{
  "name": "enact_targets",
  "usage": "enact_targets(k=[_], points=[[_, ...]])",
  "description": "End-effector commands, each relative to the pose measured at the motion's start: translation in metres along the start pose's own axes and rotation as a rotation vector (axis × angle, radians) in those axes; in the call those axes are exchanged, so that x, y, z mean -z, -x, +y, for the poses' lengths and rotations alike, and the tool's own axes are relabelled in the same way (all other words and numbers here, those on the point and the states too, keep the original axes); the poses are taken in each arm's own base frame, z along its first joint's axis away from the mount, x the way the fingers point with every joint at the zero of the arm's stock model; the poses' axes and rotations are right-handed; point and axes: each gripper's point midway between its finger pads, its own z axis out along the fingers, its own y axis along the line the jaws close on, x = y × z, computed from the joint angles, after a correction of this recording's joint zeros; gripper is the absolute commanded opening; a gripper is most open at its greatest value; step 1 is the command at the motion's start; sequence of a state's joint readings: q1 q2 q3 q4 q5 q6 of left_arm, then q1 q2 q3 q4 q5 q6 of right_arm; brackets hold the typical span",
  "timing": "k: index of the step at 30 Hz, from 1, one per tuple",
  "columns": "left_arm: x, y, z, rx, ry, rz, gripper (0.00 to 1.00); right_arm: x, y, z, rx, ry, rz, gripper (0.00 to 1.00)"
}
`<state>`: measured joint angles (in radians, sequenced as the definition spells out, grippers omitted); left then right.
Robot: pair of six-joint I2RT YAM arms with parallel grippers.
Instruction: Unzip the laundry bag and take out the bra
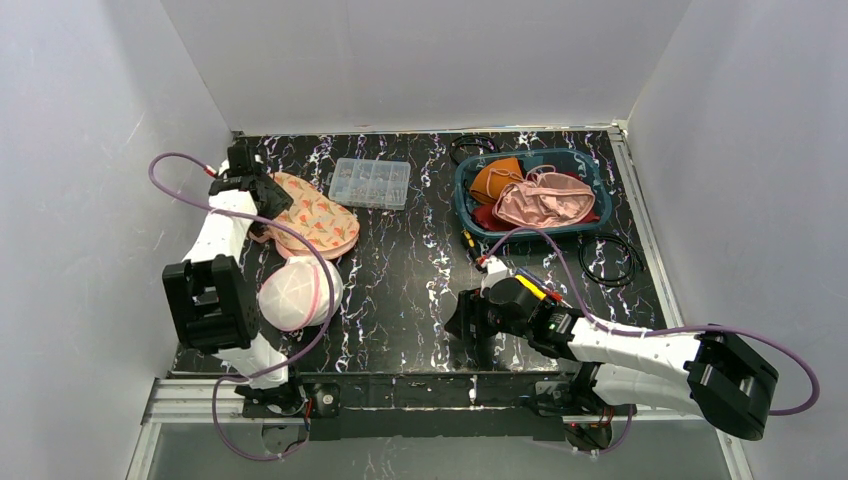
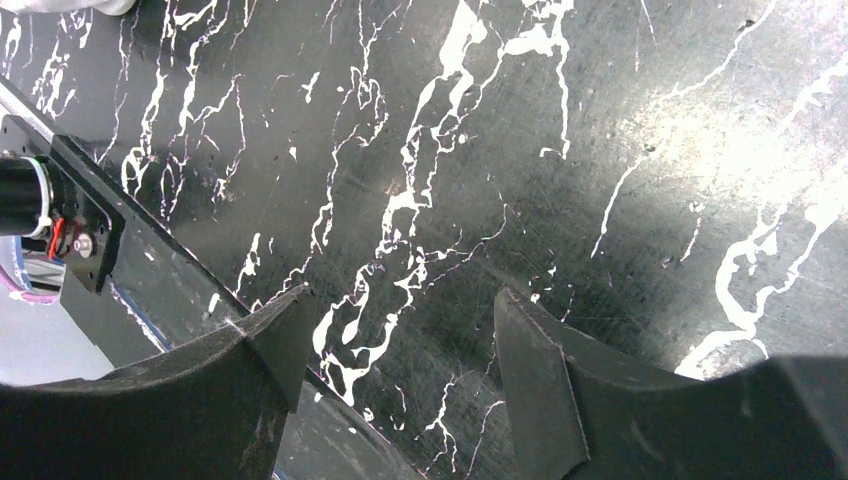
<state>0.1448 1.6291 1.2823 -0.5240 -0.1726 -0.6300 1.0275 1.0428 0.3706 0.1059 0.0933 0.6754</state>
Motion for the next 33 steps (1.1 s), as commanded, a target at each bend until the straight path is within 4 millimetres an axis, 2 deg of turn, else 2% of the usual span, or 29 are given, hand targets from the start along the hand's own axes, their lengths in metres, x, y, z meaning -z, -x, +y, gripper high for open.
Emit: enact_targets(k=[1, 4, 7, 9, 12, 15, 24, 27, 29, 31, 33], points=[[0.043, 0.007, 0.0, 0.034, -0.061, -0.059, 0.63, 0.002, 0.022, 0.018, 0.023, 0.046, -0.052, 0.74], [0.044, -0.001, -0.024, 0.041, -0.213, -0.04, 0.58, 0.001, 0.021, 0.017, 0.024, 0.046, -0.052, 0.74], [0.03, -0.012, -0.042, 0.038, -0.286, 0.037, 0.39, 0.001, 0.02, 0.017, 0.021, 0.045, -0.047, 0.74], [0.012, -0.019, -0.038, 0.038, -0.245, 0.076, 0.3, 0.002, 0.021, 0.017, 0.018, 0.042, -0.049, 0.74], [-0.016, -0.028, -0.027, 0.02, -0.155, 0.12, 0.25, 0.007, 0.022, 0.014, 0.016, 0.027, -0.055, 0.74], [-0.034, -0.035, -0.022, 0.021, -0.114, 0.153, 0.22, 0.01, 0.023, 0.011, 0.015, 0.012, -0.062, 0.74], [-0.064, -0.036, -0.009, 0.028, -0.019, 0.159, 0.18, 0.012, 0.028, 0.009, 0.009, -0.009, -0.075, 0.74], [-0.065, -0.031, -0.012, 0.031, -0.022, 0.157, 0.18, 0.012, 0.028, 0.01, 0.009, -0.011, -0.074, 0.74], [-0.058, -0.026, -0.018, 0.044, -0.05, 0.15, 0.18, 0.012, 0.029, 0.012, 0.008, -0.004, -0.071, 0.74], [-0.041, -0.02, -0.026, 0.067, -0.102, 0.129, 0.18, 0.012, 0.032, 0.015, 0.008, 0.005, -0.073, 0.75], [-0.013, -0.013, -0.037, 0.089, -0.18, 0.108, 0.2, 0.011, 0.037, 0.021, 0.017, 0.02, -0.078, 0.78]])
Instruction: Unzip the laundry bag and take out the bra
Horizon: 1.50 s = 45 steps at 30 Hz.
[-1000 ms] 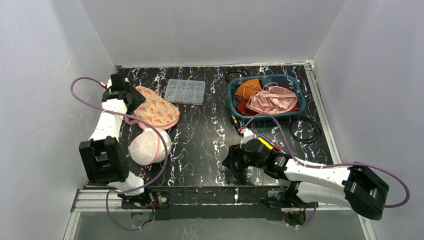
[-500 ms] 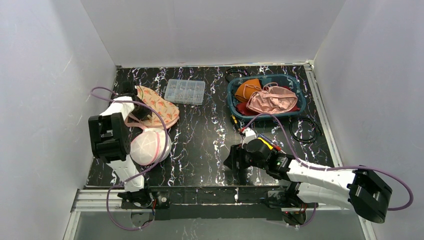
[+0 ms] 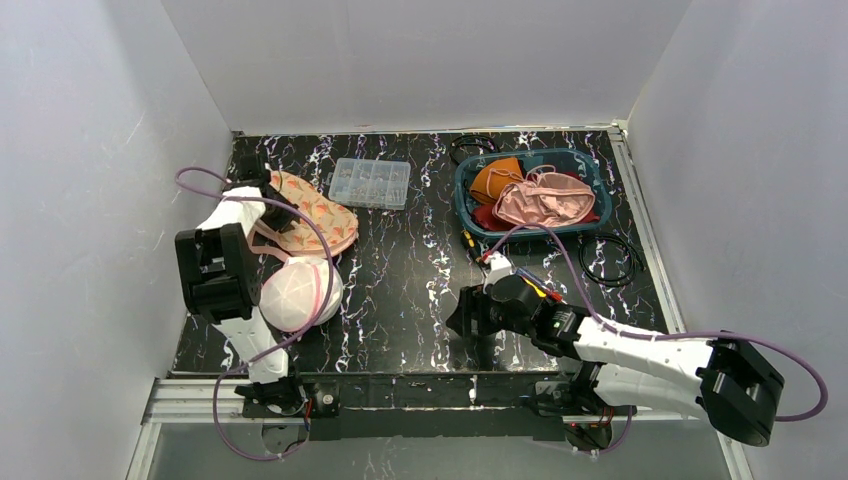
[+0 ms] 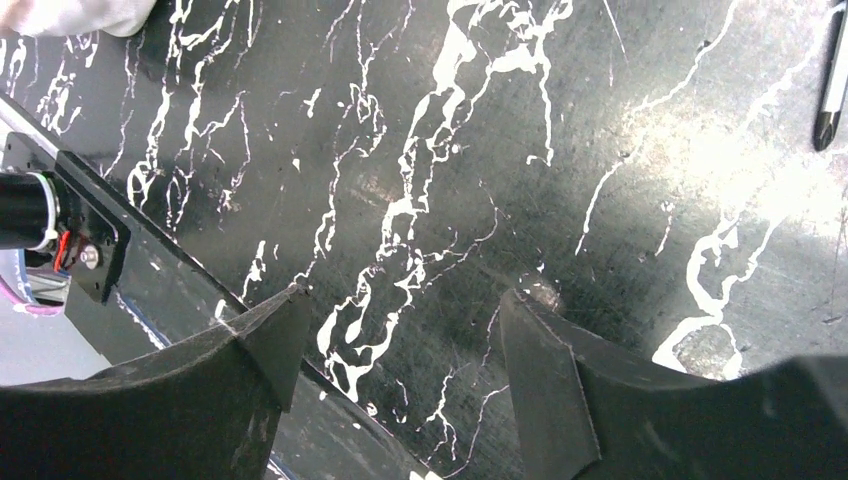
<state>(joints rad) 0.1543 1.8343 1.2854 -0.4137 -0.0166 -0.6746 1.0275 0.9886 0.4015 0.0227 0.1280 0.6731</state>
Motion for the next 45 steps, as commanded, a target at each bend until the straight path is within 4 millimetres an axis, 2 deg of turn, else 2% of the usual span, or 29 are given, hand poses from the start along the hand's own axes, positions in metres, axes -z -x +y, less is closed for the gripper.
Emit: enact_targets(k=[1, 4, 6, 7, 8, 10, 13, 16, 18, 21, 26, 29, 32, 34, 39, 45], points=[[0.065, 0.009, -0.024, 0.042, -0.154, -0.063, 0.23, 0.001, 0.033, 0.028, 0.022, 0.061, -0.062, 0.79], [0.121, 0.0, -0.027, 0.048, -0.264, -0.121, 0.42, -0.005, 0.049, 0.051, 0.052, 0.116, -0.056, 0.83], [0.156, -0.015, -0.022, 0.022, -0.31, -0.162, 0.53, -0.013, 0.06, 0.07, 0.069, 0.161, -0.049, 0.84], [0.18, -0.023, -0.016, 0.005, -0.339, -0.203, 0.58, -0.018, 0.065, 0.081, 0.078, 0.184, -0.049, 0.84], [0.194, -0.034, -0.009, -0.011, -0.347, -0.228, 0.61, -0.024, 0.068, 0.092, 0.086, 0.205, -0.045, 0.84], [0.214, -0.055, 0.006, -0.021, -0.37, -0.261, 0.66, -0.038, 0.076, 0.112, 0.1, 0.232, -0.041, 0.84], [0.231, -0.081, 0.032, 0.037, -0.387, -0.299, 0.68, -0.062, 0.083, 0.146, 0.094, 0.294, -0.014, 0.84], [0.236, -0.098, 0.058, 0.071, -0.336, -0.307, 0.7, -0.092, 0.087, 0.172, 0.029, 0.339, 0.008, 0.84], [0.237, -0.106, 0.066, 0.063, -0.323, -0.302, 0.71, -0.108, 0.095, 0.195, 0.005, 0.369, 0.003, 0.84], [0.241, -0.107, 0.074, 0.054, -0.311, -0.333, 0.73, -0.129, 0.098, 0.218, -0.016, 0.387, 0.012, 0.86], [0.253, -0.106, 0.085, 0.058, -0.274, -0.368, 0.73, -0.156, 0.099, 0.232, -0.02, 0.368, 0.029, 0.91], [0.263, -0.103, 0.109, 0.09, -0.187, -0.422, 0.74, -0.168, 0.096, 0.24, 0.006, 0.353, 0.053, 0.91], [0.267, -0.103, 0.128, 0.104, -0.108, -0.462, 0.79, -0.177, 0.091, 0.25, 0.025, 0.362, 0.067, 0.91], [0.267, -0.103, 0.137, 0.106, -0.074, -0.478, 0.81, -0.185, 0.086, 0.254, 0.036, 0.351, 0.09, 0.9], [0.257, -0.109, 0.139, 0.086, -0.066, -0.461, 0.82, -0.206, 0.076, 0.251, 0.039, 0.304, 0.129, 0.83], [0.25, -0.112, 0.139, 0.053, -0.064, -0.45, 0.82, -0.214, 0.067, 0.236, 0.045, 0.228, 0.161, 0.67]])
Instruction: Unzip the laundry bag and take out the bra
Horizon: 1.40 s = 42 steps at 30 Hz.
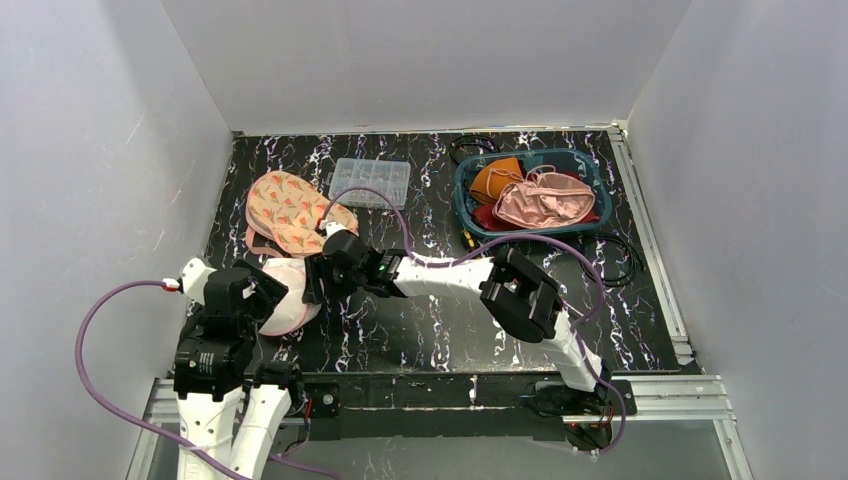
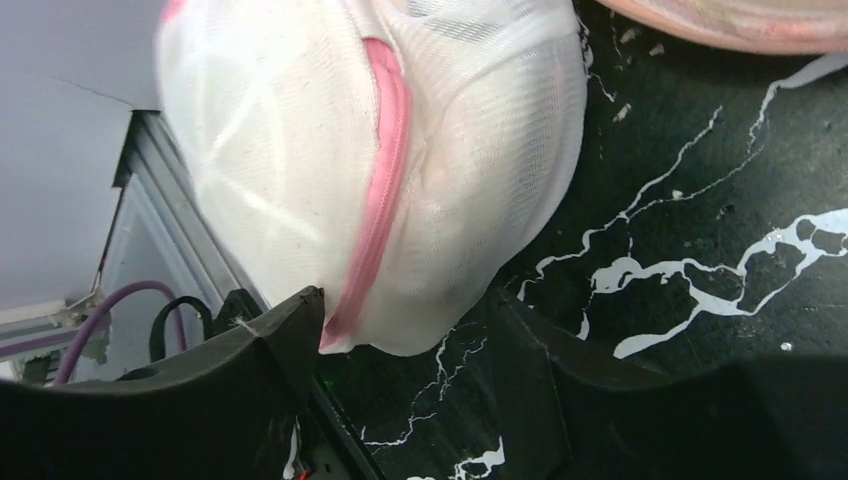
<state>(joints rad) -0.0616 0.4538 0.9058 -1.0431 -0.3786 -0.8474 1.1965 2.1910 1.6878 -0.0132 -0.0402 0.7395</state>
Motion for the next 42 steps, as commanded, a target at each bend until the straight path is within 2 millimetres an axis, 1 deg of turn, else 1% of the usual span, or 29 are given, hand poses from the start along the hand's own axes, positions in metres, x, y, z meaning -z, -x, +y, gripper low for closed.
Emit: enact_targets(k=[1, 3, 4, 8, 11, 13, 15, 17, 18, 21, 23, 24, 26, 27, 30, 32, 33, 35, 38, 40, 42], points=[[-0.003, -0.002, 0.01, -0.035, 0.038, -0.008, 0.82, -0.002, 0.004, -0.002, 0.011, -0.044, 0.003, 0.64], [-0.002, -0.001, 0.009, -0.044, 0.034, -0.01, 0.82, -0.002, -0.001, -0.006, 0.008, -0.056, 0.015, 0.55], [-0.002, -0.001, 0.009, -0.05, 0.032, -0.009, 0.82, -0.001, 0.0, -0.011, 0.007, -0.078, 0.0, 0.5], [-0.002, -0.004, 0.007, -0.061, 0.019, 0.006, 0.81, 0.006, 0.0, -0.016, 0.001, -0.094, -0.019, 0.3], [-0.002, -0.009, 0.003, -0.069, -0.008, 0.034, 0.81, 0.018, 0.004, -0.013, 0.001, -0.085, -0.041, 0.13], [-0.001, -0.012, -0.001, -0.079, -0.03, 0.052, 0.8, 0.029, 0.007, -0.013, 0.003, -0.093, -0.058, 0.01], [0.001, -0.014, -0.007, -0.094, -0.067, 0.064, 0.79, 0.048, 0.011, -0.015, 0.009, -0.112, -0.083, 0.01], [0.003, -0.016, -0.016, -0.112, -0.118, 0.084, 0.78, 0.072, 0.012, -0.019, 0.032, -0.135, -0.106, 0.01], [0.003, -0.018, -0.022, -0.123, -0.151, 0.097, 0.78, 0.086, 0.012, -0.025, 0.049, -0.16, -0.108, 0.01], [0.008, -0.032, -0.048, -0.162, -0.295, 0.176, 0.76, 0.13, 0.006, -0.043, 0.11, -0.241, -0.106, 0.01], [0.014, -0.043, -0.066, -0.171, -0.409, 0.233, 0.76, 0.16, -0.001, -0.057, 0.149, -0.292, -0.101, 0.01], [0.017, -0.049, -0.074, -0.169, -0.467, 0.259, 0.75, 0.176, -0.007, -0.069, 0.168, -0.334, -0.094, 0.01], [0.024, -0.061, -0.091, -0.166, -0.58, 0.317, 0.75, 0.203, -0.015, -0.081, 0.207, -0.371, -0.081, 0.01], [0.026, -0.068, -0.098, -0.165, -0.633, 0.355, 0.75, 0.215, -0.022, -0.089, 0.223, -0.396, -0.066, 0.01], [0.034, -0.088, -0.118, -0.152, -0.794, 0.456, 0.75, 0.247, -0.038, -0.104, 0.248, -0.42, -0.048, 0.01], [0.036, -0.102, -0.123, -0.141, -0.865, 0.527, 0.75, 0.266, -0.046, -0.111, 0.238, -0.417, -0.058, 0.01], [0.037, -0.107, -0.126, -0.137, -0.898, 0.547, 0.75, 0.272, -0.052, -0.117, 0.221, -0.423, -0.059, 0.01], [0.036, -0.12, -0.124, -0.131, -0.922, 0.597, 0.76, 0.28, -0.061, -0.124, 0.167, -0.405, -0.08, 0.01], [0.034, -0.138, -0.12, -0.13, -0.932, 0.633, 0.76, 0.283, -0.077, -0.132, 0.08, -0.37, -0.111, 0.01], [0.031, -0.152, -0.116, -0.123, -0.92, 0.663, 0.77, 0.283, -0.089, -0.144, 0.032, -0.383, -0.119, 0.01], [0.029, -0.165, -0.115, -0.131, -0.911, 0.691, 0.77, 0.286, -0.095, -0.151, -0.012, -0.399, -0.141, 0.01]])
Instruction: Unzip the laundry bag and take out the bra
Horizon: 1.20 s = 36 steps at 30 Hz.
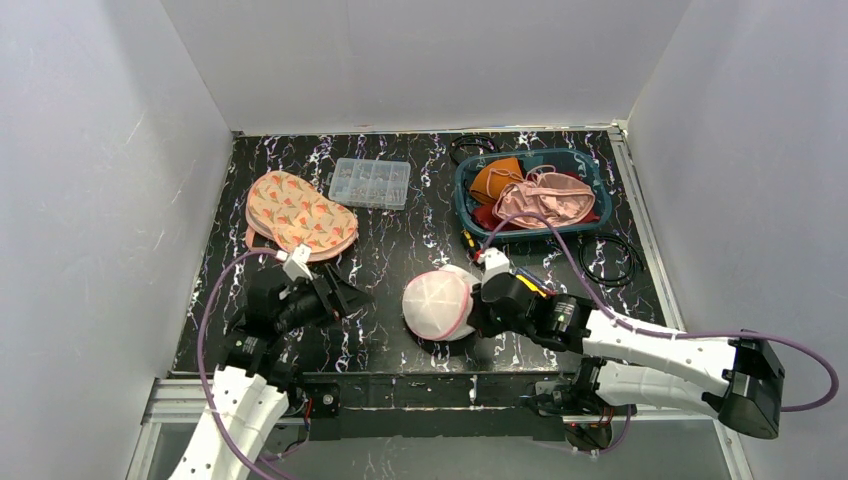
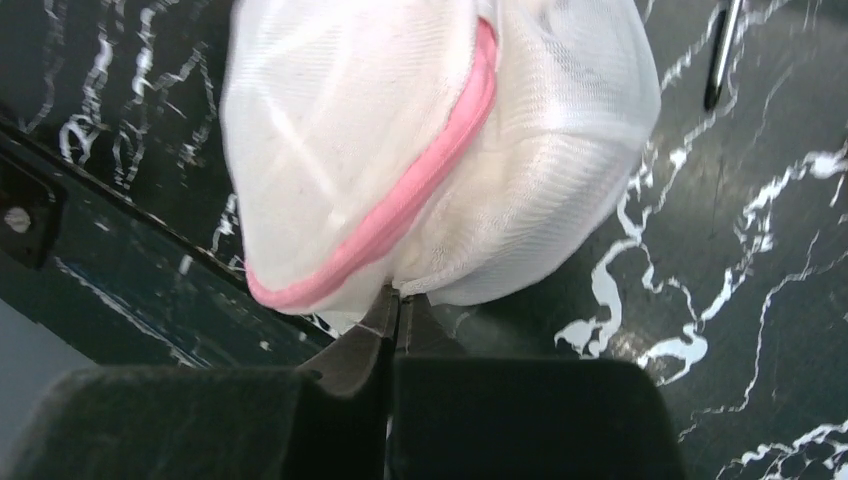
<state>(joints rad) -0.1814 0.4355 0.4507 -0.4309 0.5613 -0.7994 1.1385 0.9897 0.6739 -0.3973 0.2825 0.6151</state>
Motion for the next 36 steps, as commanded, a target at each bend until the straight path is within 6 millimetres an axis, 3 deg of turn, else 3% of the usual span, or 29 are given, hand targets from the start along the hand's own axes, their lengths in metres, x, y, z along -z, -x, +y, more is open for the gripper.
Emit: enact_targets(k=[1, 4, 7, 11, 15, 19, 28, 33, 36], points=[[-0.011, -0.019, -0.011, -0.008, -0.073, 0.062, 0.77, -0.001, -0.005, -0.007, -0.142, -0.005, -0.055, 0.16], [-0.018, -0.03, -0.006, -0.033, -0.035, 0.095, 0.77, 0.01, 0.003, -0.01, -0.164, -0.007, -0.096, 0.59], [-0.025, -0.032, -0.006, -0.049, -0.016, 0.106, 0.78, 0.027, 0.018, -0.013, -0.166, -0.035, -0.128, 0.75], [-0.037, -0.034, -0.009, -0.041, -0.026, 0.12, 0.77, 0.043, 0.044, -0.013, -0.157, -0.068, -0.187, 0.77], [-0.048, -0.035, -0.007, -0.046, -0.004, 0.143, 0.73, 0.044, 0.064, -0.014, -0.165, -0.1, -0.252, 0.76], [-0.05, -0.033, -0.002, -0.053, 0.035, 0.15, 0.72, 0.025, 0.076, -0.005, -0.141, -0.102, -0.242, 0.76], [-0.042, -0.052, 0.012, -0.003, 0.048, 0.186, 0.71, -0.025, 0.113, -0.041, -0.135, -0.024, -0.153, 0.77], [-0.037, -0.063, 0.018, 0.002, 0.027, 0.202, 0.71, -0.035, 0.137, -0.024, -0.053, 0.139, -0.148, 0.81], [-0.036, -0.069, 0.021, 0.005, 0.018, 0.22, 0.71, -0.045, 0.141, -0.016, 0.001, 0.19, -0.095, 0.86]])
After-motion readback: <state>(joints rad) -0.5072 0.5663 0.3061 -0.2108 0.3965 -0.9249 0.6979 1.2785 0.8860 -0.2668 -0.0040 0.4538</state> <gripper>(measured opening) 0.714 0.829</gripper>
